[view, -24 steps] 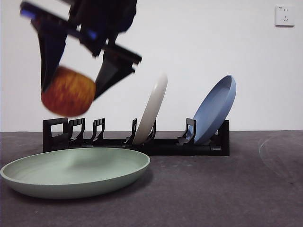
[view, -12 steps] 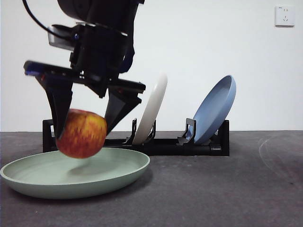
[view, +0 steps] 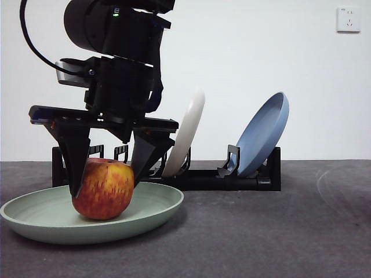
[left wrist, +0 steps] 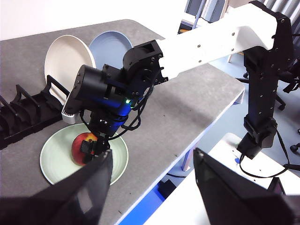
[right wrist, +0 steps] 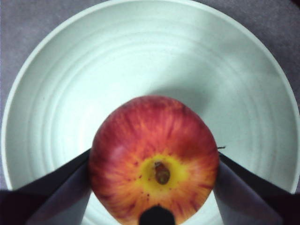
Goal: Take the green plate from the plate rack,put the plate on the table,take the apple from the table,put the apple in the plate
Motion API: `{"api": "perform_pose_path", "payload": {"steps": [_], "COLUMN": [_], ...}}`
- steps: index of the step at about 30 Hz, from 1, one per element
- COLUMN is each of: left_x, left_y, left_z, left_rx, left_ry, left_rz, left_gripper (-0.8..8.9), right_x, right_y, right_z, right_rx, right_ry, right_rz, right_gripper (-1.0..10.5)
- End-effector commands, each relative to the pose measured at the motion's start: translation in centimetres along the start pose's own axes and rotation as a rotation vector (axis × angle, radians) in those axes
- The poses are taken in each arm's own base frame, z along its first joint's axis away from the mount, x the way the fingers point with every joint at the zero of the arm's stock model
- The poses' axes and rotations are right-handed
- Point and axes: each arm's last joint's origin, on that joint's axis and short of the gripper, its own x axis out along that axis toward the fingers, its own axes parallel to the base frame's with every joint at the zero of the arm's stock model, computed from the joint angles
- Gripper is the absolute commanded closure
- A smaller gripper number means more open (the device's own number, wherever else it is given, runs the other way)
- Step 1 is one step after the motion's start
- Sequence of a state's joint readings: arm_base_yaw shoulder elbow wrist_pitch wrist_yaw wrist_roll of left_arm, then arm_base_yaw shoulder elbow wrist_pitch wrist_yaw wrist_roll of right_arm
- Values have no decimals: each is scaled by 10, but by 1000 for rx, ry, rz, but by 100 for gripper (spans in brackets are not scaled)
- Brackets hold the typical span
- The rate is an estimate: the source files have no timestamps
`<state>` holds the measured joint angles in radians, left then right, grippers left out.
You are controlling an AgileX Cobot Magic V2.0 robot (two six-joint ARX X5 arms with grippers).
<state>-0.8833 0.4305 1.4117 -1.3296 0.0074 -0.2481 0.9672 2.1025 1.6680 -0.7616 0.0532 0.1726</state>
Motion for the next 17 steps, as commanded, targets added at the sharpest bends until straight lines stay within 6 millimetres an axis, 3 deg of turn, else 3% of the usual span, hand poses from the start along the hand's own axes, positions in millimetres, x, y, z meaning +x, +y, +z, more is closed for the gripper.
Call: {"api": "perform_pose_path", "payload": {"steps": [1,4,13,17], "left_x": [0,0,0,0], "left_y": [0,0,0,0], "left_z": [-1,-1,-1,-1], "left_rx": [-5,-5,-5,-5], "left_ry": [-3,-3,-3,-3], "left_rz": [-4,-4,-3,-3], "left_gripper": [526,526,526,526], "right_x": [9,9,8,-2], "right_y": [0,0,0,0], "right_z": [-2,-2,-2,1], "right_rx": [7,11,11,8], "right_ry": [21,21,35,60], "right_rz": [-4,-4,-6,-10], "right_gripper": [431,340,340,342]}}
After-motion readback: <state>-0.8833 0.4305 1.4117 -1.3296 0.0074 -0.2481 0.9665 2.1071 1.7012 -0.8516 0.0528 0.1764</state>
